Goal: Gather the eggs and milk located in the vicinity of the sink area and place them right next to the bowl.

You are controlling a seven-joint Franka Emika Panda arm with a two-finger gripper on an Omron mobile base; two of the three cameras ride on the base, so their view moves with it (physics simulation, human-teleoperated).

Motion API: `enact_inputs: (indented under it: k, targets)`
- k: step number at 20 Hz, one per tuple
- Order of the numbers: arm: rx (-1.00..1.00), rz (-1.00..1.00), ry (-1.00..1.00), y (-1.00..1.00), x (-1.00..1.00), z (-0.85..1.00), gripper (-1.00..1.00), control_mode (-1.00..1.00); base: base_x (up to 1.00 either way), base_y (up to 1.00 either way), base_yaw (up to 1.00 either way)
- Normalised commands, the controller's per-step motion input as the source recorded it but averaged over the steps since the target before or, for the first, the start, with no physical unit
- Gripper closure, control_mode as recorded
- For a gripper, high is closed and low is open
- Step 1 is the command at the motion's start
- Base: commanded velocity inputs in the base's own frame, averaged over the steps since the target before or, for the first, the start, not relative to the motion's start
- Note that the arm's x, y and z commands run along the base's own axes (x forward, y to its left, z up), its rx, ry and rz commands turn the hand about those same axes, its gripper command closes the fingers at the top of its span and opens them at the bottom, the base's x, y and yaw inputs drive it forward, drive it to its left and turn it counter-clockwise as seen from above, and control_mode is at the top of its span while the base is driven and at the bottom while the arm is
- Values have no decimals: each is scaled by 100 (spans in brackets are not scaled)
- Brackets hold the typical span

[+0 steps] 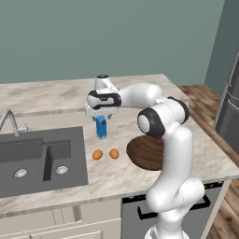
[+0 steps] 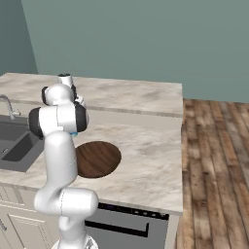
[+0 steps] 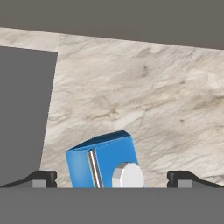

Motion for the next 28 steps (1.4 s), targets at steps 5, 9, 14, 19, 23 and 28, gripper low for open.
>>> enact_inputs:
  k: [5,9,14,19,23,28]
  targets:
    - [0,0,0,0,0,-20,-100,-100,0,0,0]
    - [0,0,0,0,0,0,-100,-100,0,0,0]
    - [0,0,0,0,0,0,-100,-100,0,0,0]
    - [0,0,-3,0,6,-6,-100,-100,0,0,0]
    - [0,0,-14,2,6,-6,-100,-100,0,0,0]
    - [0,0,-1,0,-4,0,-100,-100,0,0,0]
